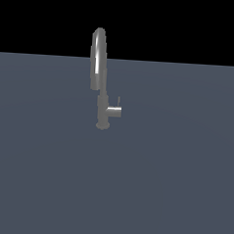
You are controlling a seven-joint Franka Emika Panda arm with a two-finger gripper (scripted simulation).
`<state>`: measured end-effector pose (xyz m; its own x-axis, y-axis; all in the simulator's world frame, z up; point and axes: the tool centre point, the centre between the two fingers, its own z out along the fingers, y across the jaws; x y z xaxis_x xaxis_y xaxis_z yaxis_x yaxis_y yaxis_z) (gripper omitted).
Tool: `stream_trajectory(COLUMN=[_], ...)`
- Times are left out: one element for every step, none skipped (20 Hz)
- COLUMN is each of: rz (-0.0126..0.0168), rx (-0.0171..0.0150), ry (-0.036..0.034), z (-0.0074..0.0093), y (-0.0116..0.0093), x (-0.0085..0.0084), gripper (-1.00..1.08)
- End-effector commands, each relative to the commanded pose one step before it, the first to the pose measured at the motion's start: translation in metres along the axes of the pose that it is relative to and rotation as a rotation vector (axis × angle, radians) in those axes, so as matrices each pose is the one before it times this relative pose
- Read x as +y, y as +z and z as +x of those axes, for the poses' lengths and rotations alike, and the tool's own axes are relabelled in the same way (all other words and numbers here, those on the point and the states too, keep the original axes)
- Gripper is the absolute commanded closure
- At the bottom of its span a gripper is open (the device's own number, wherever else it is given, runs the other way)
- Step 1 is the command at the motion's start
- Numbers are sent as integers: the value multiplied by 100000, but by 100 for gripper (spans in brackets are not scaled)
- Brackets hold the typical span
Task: Turn on the faucet by rotating a designated handle.
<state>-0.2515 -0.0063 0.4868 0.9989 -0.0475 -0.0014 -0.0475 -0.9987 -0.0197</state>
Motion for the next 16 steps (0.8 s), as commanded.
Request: stream_trajectory(rz=[0,0,112,141,199,257,312,370,428,487,546,606,666,726,787,850], rx=[0,0,-127,-158,-224,-290,-351,-416,-482,-548,-614,-682,-749,-817,-886,-957], ry=[0,0,119,148,210,272,329,390,452,513,575,639,702,765,830,896], z=[0,-2,57,68,97,126,152,180,209,237,266,295,324,354,384,414], y=[0,-7,17,12,18,24,28,33,38,44,49,55,60,65,71,76], x=[1,-26,13,-17,-22,-27,-35,-42,-48,-54,-60,-66,-73,-80,-87,-93], gripper=[108,108,108,108,108,108,108,108,108,108,108,108,108,108,108,108])
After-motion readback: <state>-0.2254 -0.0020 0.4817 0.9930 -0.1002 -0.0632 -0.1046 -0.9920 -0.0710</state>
